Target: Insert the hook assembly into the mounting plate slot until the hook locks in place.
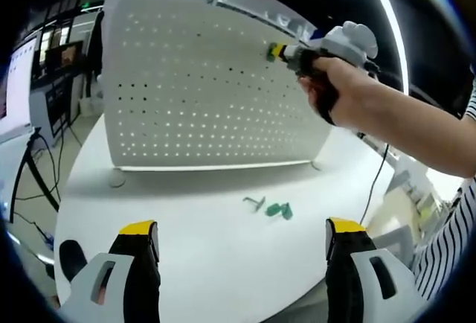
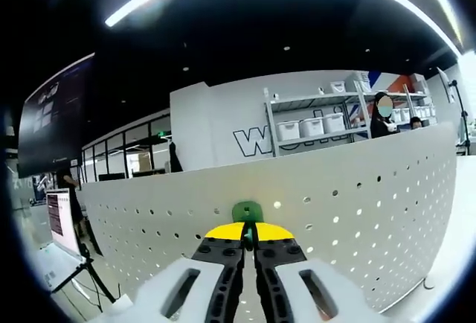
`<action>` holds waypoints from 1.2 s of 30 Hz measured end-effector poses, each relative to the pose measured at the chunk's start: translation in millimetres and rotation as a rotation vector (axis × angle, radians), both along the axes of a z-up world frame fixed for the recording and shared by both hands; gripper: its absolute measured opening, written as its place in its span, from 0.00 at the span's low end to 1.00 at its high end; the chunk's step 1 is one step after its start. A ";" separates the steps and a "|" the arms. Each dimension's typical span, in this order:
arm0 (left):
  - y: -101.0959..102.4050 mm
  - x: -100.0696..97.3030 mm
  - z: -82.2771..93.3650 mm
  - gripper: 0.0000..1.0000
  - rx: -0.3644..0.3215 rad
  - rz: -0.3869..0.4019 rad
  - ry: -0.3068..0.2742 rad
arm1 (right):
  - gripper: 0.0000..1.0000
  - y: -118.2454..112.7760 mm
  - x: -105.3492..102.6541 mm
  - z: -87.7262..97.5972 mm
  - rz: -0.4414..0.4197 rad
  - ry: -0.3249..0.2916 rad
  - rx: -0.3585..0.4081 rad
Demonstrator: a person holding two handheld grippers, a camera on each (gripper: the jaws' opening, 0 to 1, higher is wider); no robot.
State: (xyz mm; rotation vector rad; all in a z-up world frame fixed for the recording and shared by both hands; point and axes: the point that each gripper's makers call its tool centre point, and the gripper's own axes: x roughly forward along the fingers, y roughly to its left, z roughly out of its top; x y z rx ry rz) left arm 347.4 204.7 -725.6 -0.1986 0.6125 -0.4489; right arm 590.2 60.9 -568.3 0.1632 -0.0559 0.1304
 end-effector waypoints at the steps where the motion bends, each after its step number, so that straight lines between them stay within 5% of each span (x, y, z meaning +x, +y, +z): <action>1: -0.2 -0.2 0.1 0.94 0.000 0.000 0.000 | 0.01 0.0 0.2 -0.1 -0.004 0.001 -0.016; 15: 5.7 -6.5 2.3 0.94 -0.004 0.022 -0.004 | 0.10 6.2 -1.0 -1.2 0.005 0.051 -0.005; 18: 6.3 -7.4 2.5 0.94 -0.005 0.027 -0.003 | 0.16 2.6 -2.6 7.7 -0.021 0.019 -0.100; 25: 3.1 -10.8 3.8 0.94 0.007 0.015 -0.003 | 0.22 5.8 -8.3 33.5 0.016 -0.039 -0.088; 31: 1.1 -14.5 5.6 0.95 0.013 0.006 0.001 | 0.25 -15.2 -20.3 45.3 -0.008 -0.051 -0.076; 36: 0.2 -19.6 3.9 0.95 0.021 0.000 0.010 | 0.28 -29.7 -31.0 30.0 -0.005 -0.001 -0.101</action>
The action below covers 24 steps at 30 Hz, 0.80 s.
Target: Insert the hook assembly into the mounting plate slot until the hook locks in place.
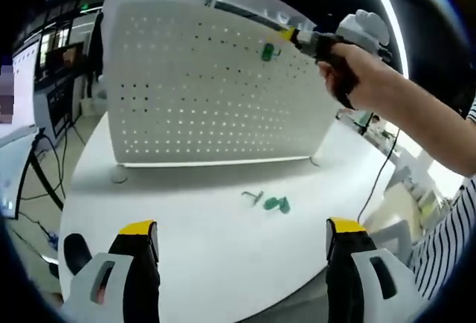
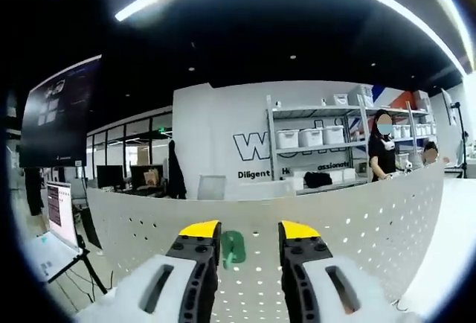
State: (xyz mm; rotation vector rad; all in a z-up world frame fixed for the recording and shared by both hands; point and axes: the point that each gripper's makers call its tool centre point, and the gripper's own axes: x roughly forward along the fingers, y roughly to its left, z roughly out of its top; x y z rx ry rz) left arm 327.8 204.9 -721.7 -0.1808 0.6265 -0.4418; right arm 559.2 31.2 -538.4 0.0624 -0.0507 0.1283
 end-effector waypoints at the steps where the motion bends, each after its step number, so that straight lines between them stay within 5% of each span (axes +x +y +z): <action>1: -0.2 -0.7 -0.6 0.95 0.002 -0.001 0.002 | 0.28 -3.6 -2.5 -6.5 0.003 0.016 -0.009; 8: -4.1 -5.5 -1.5 0.94 0.000 -0.004 0.008 | 0.29 -27.9 -25.8 -45.2 0.020 0.098 -0.064; 11: -9.1 -7.0 -2.7 0.94 -0.008 -0.010 0.014 | 0.29 -35.9 -38.0 -55.8 0.050 0.085 -0.078; 24: -24.1 -9.3 -9.6 0.94 -0.020 -0.042 0.034 | 0.30 -74.3 -96.9 -142.2 0.156 0.296 -0.292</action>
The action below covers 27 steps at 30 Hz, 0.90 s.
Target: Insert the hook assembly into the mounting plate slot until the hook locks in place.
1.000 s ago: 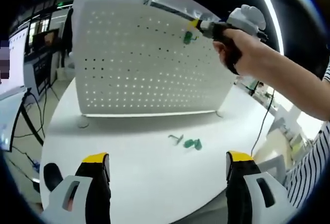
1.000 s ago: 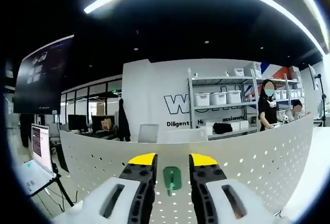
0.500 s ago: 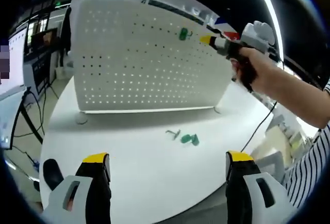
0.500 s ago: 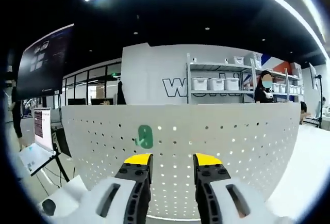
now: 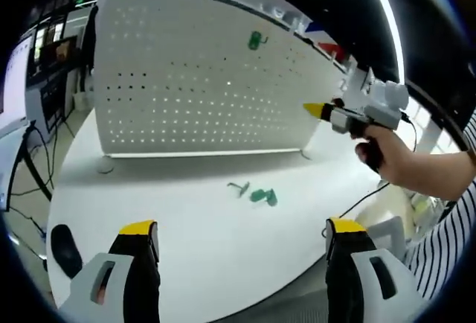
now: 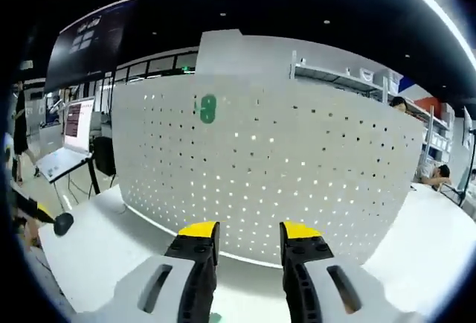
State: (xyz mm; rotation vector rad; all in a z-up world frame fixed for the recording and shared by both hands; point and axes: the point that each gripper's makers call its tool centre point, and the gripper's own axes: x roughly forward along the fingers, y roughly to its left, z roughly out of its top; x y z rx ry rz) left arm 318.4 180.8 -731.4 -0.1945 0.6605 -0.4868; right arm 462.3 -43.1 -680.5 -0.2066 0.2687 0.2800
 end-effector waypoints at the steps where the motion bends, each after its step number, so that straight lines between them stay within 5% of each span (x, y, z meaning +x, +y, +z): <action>1: -0.6 0.1 -0.1 0.94 0.001 -0.001 0.002 | 0.30 -0.9 -5.3 -6.2 0.017 0.014 -0.018; 12: -8.4 -4.4 -7.9 0.95 0.018 -0.034 0.029 | 0.30 -13.8 -51.1 -51.0 0.059 0.162 -0.012; 27: -10.5 -12.8 -17.7 0.94 0.029 -0.048 0.064 | 0.29 -8.8 -88.6 -74.3 0.112 0.225 -0.040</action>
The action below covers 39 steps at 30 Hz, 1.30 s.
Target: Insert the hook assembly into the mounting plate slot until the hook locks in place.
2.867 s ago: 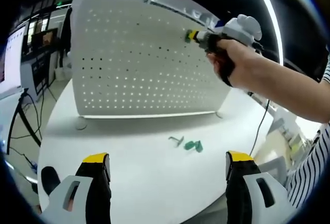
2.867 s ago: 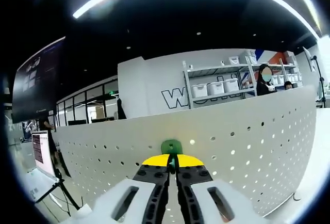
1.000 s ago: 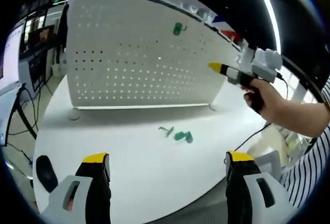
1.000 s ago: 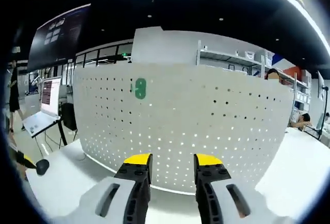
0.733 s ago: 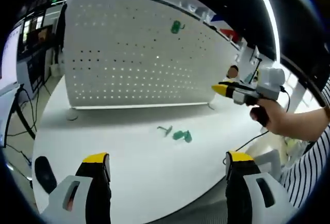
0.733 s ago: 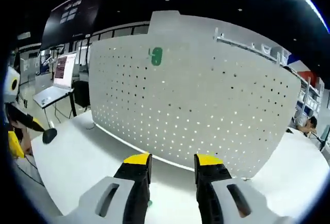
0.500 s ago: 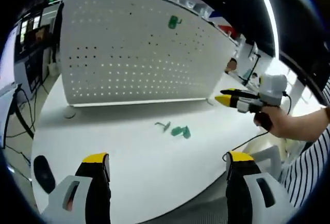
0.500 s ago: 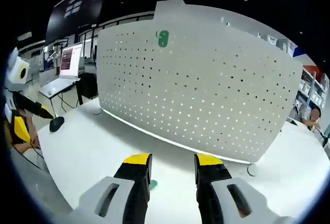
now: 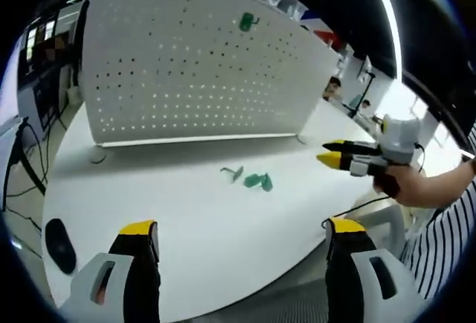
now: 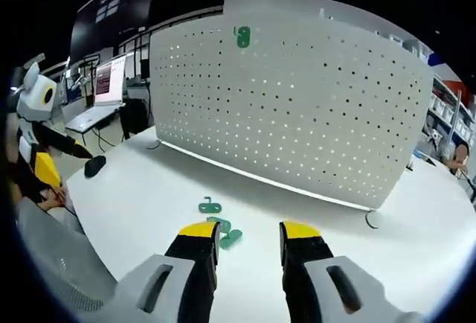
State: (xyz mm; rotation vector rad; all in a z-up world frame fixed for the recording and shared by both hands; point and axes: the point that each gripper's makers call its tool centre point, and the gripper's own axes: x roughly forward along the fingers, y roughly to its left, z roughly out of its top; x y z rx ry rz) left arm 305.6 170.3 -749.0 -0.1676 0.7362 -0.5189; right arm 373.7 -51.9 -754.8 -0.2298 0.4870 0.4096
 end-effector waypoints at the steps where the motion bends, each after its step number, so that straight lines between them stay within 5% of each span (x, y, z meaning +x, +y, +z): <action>1: 0.3 -0.6 -0.8 0.94 0.000 0.000 0.003 | 0.29 2.2 -2.3 -1.2 0.007 0.000 0.000; 12: 0.0 -4.9 -7.8 0.94 0.003 0.000 0.029 | 0.27 20.2 -23.0 -23.8 0.090 0.046 -0.031; 27: 5.8 -4.5 -17.5 0.94 0.017 0.013 0.058 | 0.23 31.3 1.1 -51.2 0.183 0.106 -0.080; 39: 11.2 -6.9 -30.7 0.93 0.040 0.013 0.104 | 0.19 31.2 17.0 -91.5 0.242 0.244 -0.133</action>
